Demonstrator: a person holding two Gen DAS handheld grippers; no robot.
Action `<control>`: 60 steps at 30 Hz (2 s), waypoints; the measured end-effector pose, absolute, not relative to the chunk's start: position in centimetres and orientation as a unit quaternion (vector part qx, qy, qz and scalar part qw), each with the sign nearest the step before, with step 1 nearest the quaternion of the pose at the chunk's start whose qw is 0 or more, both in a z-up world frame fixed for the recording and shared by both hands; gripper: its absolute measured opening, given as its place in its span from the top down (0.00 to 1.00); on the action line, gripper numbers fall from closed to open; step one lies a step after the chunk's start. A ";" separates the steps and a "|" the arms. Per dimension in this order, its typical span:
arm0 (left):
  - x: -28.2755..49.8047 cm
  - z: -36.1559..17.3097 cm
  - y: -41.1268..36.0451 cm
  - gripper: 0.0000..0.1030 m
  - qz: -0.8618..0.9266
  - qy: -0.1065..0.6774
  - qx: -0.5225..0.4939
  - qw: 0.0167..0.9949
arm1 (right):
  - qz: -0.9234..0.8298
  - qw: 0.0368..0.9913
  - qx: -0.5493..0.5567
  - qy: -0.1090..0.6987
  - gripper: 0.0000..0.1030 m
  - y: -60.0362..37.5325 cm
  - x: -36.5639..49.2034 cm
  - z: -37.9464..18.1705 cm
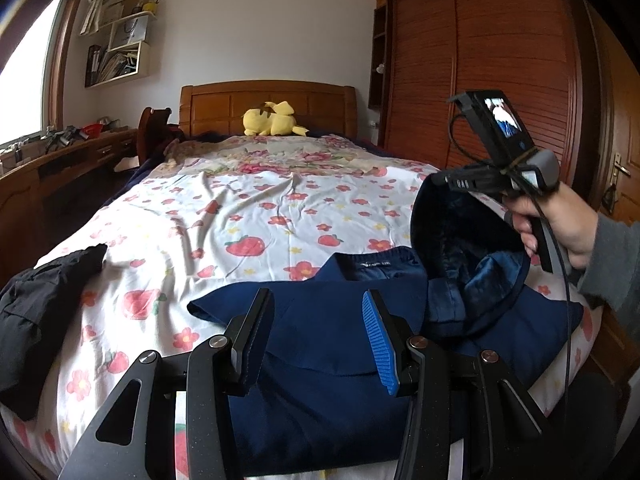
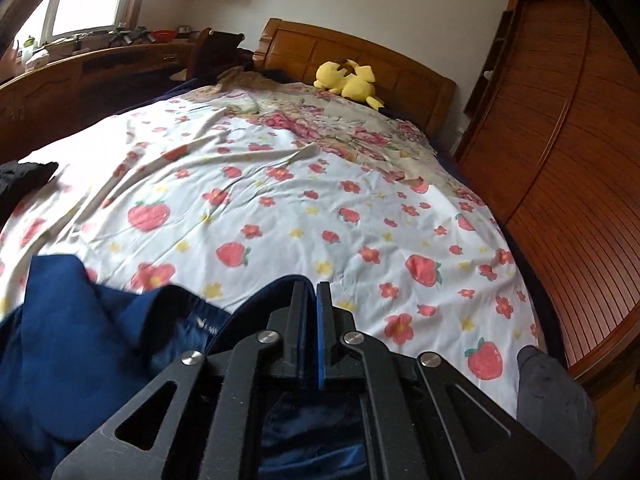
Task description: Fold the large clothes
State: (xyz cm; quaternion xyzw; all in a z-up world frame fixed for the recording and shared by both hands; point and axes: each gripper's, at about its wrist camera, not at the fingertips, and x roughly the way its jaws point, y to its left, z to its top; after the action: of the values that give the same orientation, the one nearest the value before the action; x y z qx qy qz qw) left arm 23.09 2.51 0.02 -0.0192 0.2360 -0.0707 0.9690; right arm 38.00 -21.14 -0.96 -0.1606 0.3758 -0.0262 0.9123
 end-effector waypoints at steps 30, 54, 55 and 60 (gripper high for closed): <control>23.4 -1.3 6.5 0.54 0.000 0.288 -0.021 0.957 | 0.293 0.850 -0.135 0.416 0.31 -10.1 25.9 -8.7; 27.4 -1.6 8.4 0.54 -0.008 0.266 -0.038 0.963 | 0.123 0.906 -0.130 0.383 0.91 -14.4 38.6 -4.8; 27.5 -1.6 8.4 0.54 -0.008 0.267 -0.037 0.963 | 0.113 0.912 -0.110 0.379 0.81 -15.2 39.2 -4.2; 28.1 -1.9 8.4 0.54 -0.006 0.276 -0.030 0.961 | 0.097 0.928 -0.081 0.351 0.50 -18.1 38.8 -1.7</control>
State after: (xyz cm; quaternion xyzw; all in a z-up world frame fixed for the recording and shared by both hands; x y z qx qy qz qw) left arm 28.12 8.37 -1.89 -0.0304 0.2758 -0.0056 0.9607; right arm 38.81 -18.05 -1.74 -0.0811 0.3506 0.0966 0.9280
